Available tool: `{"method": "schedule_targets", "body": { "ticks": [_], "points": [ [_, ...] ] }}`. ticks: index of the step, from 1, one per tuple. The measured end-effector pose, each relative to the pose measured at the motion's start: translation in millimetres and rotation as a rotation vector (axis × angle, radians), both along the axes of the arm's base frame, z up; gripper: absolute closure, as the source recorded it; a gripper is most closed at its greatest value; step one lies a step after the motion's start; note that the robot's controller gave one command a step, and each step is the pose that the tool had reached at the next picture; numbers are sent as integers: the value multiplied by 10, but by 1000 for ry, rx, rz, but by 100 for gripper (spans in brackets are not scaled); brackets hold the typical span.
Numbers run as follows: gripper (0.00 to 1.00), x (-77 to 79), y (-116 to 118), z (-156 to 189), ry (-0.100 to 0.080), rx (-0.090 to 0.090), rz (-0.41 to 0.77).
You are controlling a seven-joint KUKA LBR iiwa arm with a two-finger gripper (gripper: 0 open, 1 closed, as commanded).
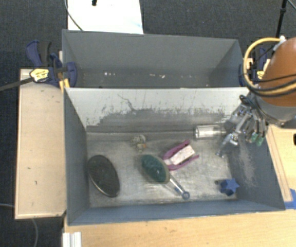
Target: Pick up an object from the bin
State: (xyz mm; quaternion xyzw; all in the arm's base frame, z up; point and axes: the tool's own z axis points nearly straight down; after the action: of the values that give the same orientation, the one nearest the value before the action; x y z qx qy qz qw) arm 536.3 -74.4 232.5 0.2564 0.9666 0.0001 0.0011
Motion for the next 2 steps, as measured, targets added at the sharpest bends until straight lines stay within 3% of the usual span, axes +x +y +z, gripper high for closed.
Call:
{"method": "schedule_targets", "body": {
  "ticks": [1, 2],
  "points": [
    [0, -419, 744, -1052, 9, 3, 176],
    [0, 62, 1068, -1439, 0, 1, 85]
  ]
}}
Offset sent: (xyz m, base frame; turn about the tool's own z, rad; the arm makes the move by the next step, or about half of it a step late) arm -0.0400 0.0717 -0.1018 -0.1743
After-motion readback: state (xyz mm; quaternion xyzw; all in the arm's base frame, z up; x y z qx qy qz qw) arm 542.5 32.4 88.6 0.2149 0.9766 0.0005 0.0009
